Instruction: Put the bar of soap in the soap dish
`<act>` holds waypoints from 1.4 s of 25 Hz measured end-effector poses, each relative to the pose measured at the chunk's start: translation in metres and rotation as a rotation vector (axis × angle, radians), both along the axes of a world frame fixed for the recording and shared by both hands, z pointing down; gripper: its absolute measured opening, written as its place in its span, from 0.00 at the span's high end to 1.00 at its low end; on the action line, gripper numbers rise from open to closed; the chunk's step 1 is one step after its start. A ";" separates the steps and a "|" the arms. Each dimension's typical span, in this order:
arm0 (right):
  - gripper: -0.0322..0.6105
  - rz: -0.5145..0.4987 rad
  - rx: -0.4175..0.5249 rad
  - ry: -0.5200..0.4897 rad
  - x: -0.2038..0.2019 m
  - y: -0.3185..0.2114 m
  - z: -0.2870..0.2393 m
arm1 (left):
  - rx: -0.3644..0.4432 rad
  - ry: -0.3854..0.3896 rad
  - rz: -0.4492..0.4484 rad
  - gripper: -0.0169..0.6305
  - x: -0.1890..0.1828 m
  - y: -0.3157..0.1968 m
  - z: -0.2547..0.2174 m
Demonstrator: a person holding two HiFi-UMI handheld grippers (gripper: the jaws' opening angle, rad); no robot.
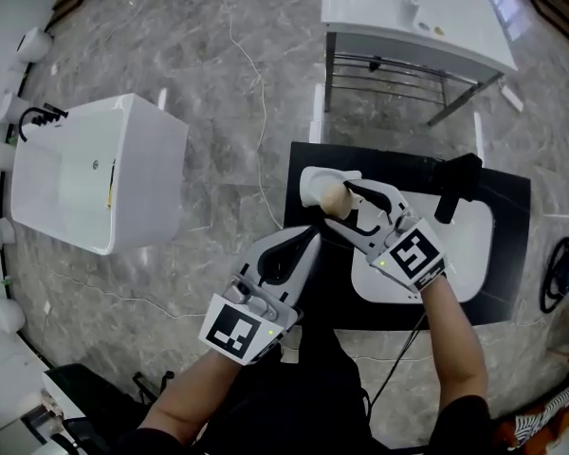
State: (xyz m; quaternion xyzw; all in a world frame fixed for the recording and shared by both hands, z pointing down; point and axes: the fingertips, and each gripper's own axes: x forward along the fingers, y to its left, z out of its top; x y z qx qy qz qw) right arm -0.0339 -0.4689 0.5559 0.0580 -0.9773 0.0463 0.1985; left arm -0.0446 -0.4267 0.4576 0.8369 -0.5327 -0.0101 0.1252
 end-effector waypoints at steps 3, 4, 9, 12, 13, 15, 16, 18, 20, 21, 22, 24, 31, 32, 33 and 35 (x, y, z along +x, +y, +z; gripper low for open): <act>0.55 -0.072 0.083 0.091 -0.008 -0.009 0.035 | -0.055 0.010 -0.010 0.96 -0.004 -0.003 0.020; 0.55 -0.093 0.100 0.116 -0.010 -0.011 0.046 | -0.064 0.009 -0.014 0.96 -0.006 -0.003 0.025; 0.55 -0.175 0.161 0.221 -0.018 -0.017 0.090 | -0.047 0.002 -0.031 0.96 -0.012 -0.008 0.042; 0.55 -0.213 0.185 0.260 -0.023 -0.021 0.107 | -0.111 0.013 -0.021 0.96 -0.010 -0.006 0.053; 0.55 -0.224 0.195 0.274 -0.023 -0.022 0.111 | -0.117 0.016 -0.020 0.96 -0.010 -0.006 0.055; 0.55 -0.244 0.210 0.301 -0.023 -0.025 0.120 | -0.120 0.022 -0.023 0.96 -0.010 -0.007 0.057; 0.55 -0.252 0.215 0.314 -0.023 -0.025 0.124 | -0.121 0.025 -0.026 0.96 -0.010 -0.007 0.057; 0.55 -0.267 0.223 0.335 -0.023 -0.026 0.131 | -0.124 0.029 -0.029 0.96 -0.010 -0.008 0.059; 0.55 -0.281 0.225 0.349 -0.023 -0.026 0.137 | -0.127 0.032 -0.030 0.96 -0.009 -0.009 0.061; 0.55 -0.288 0.223 0.351 -0.023 -0.025 0.139 | -0.129 0.033 -0.029 0.96 -0.009 -0.009 0.062; 0.55 -0.294 0.220 0.352 -0.024 -0.025 0.140 | -0.132 0.033 -0.028 0.96 -0.009 -0.009 0.063; 0.55 -0.308 0.215 0.357 -0.023 -0.024 0.144 | -0.136 0.033 -0.028 0.96 -0.009 -0.010 0.065; 0.55 -0.343 0.203 0.368 -0.025 -0.025 0.152 | -0.148 0.037 -0.036 0.96 -0.011 -0.012 0.070; 0.55 -0.345 0.201 0.368 -0.025 -0.025 0.152 | -0.148 0.036 -0.036 0.96 -0.011 -0.012 0.070; 0.55 -0.345 0.199 0.369 -0.024 -0.025 0.152 | -0.148 0.036 -0.035 0.96 -0.011 -0.012 0.069; 0.55 -0.344 0.194 0.371 -0.024 -0.025 0.151 | -0.150 0.035 -0.034 0.96 -0.011 -0.011 0.069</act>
